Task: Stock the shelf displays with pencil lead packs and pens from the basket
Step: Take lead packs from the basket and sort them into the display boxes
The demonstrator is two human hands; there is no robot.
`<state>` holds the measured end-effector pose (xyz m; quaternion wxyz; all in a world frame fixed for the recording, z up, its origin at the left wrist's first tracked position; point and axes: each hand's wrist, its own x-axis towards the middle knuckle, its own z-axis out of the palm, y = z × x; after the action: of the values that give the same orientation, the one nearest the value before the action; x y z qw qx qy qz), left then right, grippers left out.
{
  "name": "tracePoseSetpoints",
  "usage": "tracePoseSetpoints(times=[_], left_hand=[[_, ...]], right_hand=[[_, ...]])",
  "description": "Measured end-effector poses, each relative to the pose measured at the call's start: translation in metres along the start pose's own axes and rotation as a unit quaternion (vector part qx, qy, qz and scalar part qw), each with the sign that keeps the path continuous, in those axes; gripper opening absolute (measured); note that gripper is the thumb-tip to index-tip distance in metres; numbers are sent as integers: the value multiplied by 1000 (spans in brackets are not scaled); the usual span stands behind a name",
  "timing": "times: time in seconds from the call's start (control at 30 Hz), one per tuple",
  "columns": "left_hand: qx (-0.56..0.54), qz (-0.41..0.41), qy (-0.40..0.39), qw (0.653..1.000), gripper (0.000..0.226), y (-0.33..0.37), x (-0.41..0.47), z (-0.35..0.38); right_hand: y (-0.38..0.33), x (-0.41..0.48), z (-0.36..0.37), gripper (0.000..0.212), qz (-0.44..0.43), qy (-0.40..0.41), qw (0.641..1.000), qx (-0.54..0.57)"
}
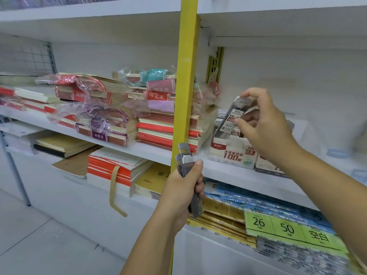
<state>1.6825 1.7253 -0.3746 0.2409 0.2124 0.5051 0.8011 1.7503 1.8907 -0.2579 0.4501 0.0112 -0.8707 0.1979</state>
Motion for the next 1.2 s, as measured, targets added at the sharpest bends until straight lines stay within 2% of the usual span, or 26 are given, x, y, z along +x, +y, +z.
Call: tracePoseSetpoints(times=[0.07, 0.17, 0.23, 0.47, 0.57, 0.67, 0.8, 1.03, 1.1, 1.2], left_hand=[[-29, -16, -33, 999, 7, 0, 2, -3], [-64, -29, -64, 995, 34, 1, 4, -8], [-73, -19, -62, 995, 31, 1, 5, -9], [-42, 16, -55, 997, 28, -1, 5, -7], [-37, 14, -54, 998, 26, -3, 5, -6], [-26, 10, -53, 998, 22, -3, 4, -7], [-46, 7, -56, 997, 23, -1, 4, -9], [-33, 10, -60, 998, 21, -1, 3, -11], [-31, 11, -60, 998, 21, -1, 3, -12], [-33, 15, -66, 997, 21, 0, 3, -13]], right_hand=[[3, 6, 4, 58, -7, -16, 1000, -21], [7, 13, 5, 54, -13, 10, 1000, -15], [11, 18, 3, 52, -20, 25, 999, -23], [25, 26, 19, 31, -8, -56, 986, -156], [32, 36, 24, 18, 53, -85, 987, -123], [42, 47, 30, 15, 81, -77, 985, -135], [41, 51, 36, 22, 72, -89, 977, -181], [34, 48, 41, 19, 43, -67, 977, -198], [33, 50, 42, 18, 58, -66, 980, -176], [33, 54, 42, 14, 129, -58, 984, -109]])
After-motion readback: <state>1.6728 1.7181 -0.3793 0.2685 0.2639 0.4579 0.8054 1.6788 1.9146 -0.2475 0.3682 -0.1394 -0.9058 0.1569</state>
